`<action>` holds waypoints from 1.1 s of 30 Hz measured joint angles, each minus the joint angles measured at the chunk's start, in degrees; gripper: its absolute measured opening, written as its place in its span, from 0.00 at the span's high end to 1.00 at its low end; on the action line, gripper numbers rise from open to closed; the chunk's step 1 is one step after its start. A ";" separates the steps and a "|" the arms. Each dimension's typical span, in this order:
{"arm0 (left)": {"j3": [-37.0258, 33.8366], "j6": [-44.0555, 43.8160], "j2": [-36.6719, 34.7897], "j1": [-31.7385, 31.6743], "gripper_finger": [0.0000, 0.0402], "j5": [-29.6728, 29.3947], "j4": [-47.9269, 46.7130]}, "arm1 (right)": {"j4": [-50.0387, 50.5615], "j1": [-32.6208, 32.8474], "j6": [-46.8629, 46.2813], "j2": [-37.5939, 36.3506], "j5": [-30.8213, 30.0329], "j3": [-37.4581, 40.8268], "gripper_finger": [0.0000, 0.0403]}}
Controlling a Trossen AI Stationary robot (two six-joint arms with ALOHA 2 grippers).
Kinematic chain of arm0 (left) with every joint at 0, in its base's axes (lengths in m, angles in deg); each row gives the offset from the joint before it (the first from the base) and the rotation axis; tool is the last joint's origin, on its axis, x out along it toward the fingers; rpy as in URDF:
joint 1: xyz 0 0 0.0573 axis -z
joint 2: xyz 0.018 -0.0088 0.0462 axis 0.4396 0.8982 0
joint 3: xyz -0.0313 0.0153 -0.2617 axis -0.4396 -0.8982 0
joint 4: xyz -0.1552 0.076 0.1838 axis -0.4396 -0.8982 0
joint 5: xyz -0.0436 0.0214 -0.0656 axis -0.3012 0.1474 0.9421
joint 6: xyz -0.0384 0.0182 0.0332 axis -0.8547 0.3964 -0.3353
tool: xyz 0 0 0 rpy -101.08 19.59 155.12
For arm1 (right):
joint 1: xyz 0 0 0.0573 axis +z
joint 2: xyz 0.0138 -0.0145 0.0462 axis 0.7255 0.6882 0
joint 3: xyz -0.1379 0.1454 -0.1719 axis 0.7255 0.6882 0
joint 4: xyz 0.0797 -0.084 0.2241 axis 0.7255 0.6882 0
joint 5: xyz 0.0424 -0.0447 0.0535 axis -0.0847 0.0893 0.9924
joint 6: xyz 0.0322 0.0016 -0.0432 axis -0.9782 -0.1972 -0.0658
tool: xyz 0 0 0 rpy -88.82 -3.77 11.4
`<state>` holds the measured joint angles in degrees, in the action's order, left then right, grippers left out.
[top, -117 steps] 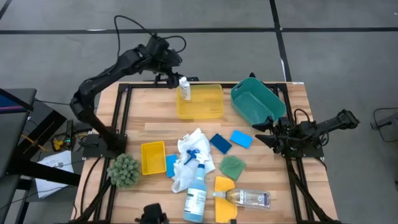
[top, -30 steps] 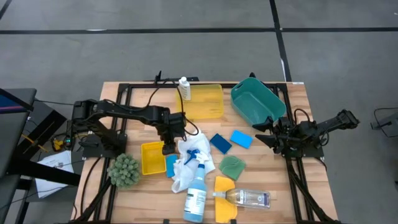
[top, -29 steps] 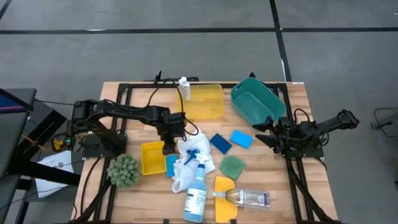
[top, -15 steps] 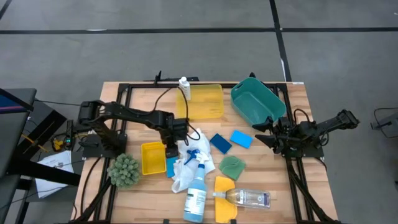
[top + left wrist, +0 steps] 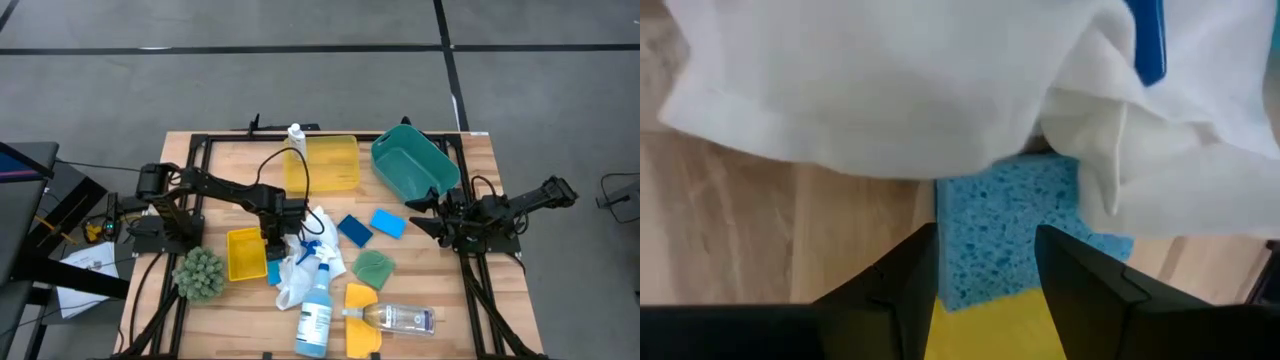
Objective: Pick & Place Kitchen Items
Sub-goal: Put the blue sponge into the bottom yellow bin
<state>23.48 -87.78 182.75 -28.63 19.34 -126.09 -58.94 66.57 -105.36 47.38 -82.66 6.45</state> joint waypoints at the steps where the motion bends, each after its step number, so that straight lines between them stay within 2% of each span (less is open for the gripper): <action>1: 0.00 0.29 0.00 0.02 0.59 0.06 -0.07 | 0.00 0.00 0.00 0.00 0.00 0.00 0.31; 5: 0.00 2.88 0.00 0.37 0.59 -0.04 0.02 | -0.02 0.00 0.02 0.00 0.00 0.00 0.31; 33: 0.33 4.25 2.39 0.20 0.59 -1.22 -1.22 | -0.09 0.02 0.02 -0.02 -0.59 0.00 0.31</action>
<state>23.81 -83.54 185.15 -28.43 18.12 -127.31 -59.02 66.59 -105.33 47.36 -83.25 6.45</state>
